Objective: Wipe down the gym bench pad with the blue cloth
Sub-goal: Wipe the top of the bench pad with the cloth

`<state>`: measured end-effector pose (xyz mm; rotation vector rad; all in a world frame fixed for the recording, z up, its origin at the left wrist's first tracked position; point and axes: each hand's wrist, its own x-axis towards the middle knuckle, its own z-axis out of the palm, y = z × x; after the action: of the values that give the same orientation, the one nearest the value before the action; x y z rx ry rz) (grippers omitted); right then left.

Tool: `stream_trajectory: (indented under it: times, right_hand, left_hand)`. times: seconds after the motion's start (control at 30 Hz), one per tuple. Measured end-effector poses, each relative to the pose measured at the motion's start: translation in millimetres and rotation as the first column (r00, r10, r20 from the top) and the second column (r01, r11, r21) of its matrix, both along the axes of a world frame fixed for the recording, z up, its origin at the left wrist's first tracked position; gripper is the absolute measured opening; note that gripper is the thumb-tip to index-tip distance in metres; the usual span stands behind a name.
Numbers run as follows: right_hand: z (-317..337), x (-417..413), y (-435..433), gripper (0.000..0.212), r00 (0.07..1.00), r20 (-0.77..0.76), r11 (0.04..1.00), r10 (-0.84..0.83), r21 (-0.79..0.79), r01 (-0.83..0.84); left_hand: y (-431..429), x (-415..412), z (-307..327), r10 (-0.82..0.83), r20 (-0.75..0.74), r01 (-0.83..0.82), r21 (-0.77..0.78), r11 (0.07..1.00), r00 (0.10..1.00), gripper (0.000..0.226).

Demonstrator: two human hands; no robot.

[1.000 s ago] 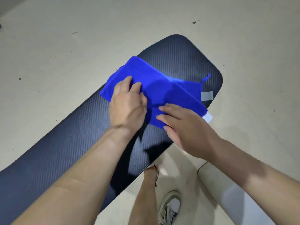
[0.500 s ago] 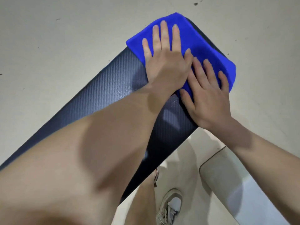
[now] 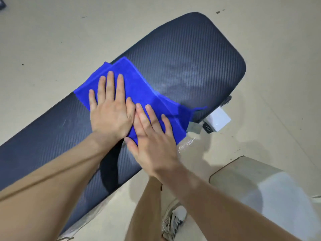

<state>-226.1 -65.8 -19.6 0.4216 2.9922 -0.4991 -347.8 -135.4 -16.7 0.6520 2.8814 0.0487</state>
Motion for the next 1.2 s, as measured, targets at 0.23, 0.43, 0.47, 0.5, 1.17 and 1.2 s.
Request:
stream_trajectory:
  times: [0.23, 0.43, 0.47, 0.5, 1.17, 1.2]
  right_hand:
    - [-8.2, 34.4, 137.2, 0.067, 0.998, 0.068, 0.976, 0.021, 0.214, -0.035]
    - [-8.4, 35.3, 104.2, 0.065, 0.993, 0.057, 0.984, -0.108, 0.147, 0.098]
    - [-9.6, 37.3, 87.8, 0.066, 0.991, 0.067, 0.984, -0.119, 0.140, 0.109]
    - [-8.8, 39.0, 70.7, 0.066, 0.989, 0.080, 0.984, -0.122, 0.142, 0.110]
    - [3.9, 27.0, -36.9, 0.062, 0.957, 0.093, 0.951, 0.276, 0.117, -0.286]
    - [2.5, 15.2, -42.9, 0.063, 0.964, 0.093, 0.956, 0.250, 0.135, -0.261]
  left_hand:
    - [134.1, 29.8, -7.6, -0.050, 0.025, 0.048, 0.082, 0.995, 0.998, 0.065]
    - [117.3, 29.0, -6.6, -0.180, 0.051, 0.175, 0.092, 0.980, 0.982, 0.063]
    - [104.3, 31.2, -7.8, -0.185, 0.048, 0.179, 0.103, 0.978, 0.982, 0.063]
    - [88.8, 32.5, -7.0, -0.181, 0.048, 0.175, 0.107, 0.979, 0.982, 0.063]
    - [-77.9, 24.8, 1.5, -0.066, 0.042, 0.066, -0.007, 0.998, 0.997, 0.072]
    - [-79.8, 12.4, -0.8, -0.058, 0.028, 0.057, 0.028, 0.998, 0.998, 0.072]
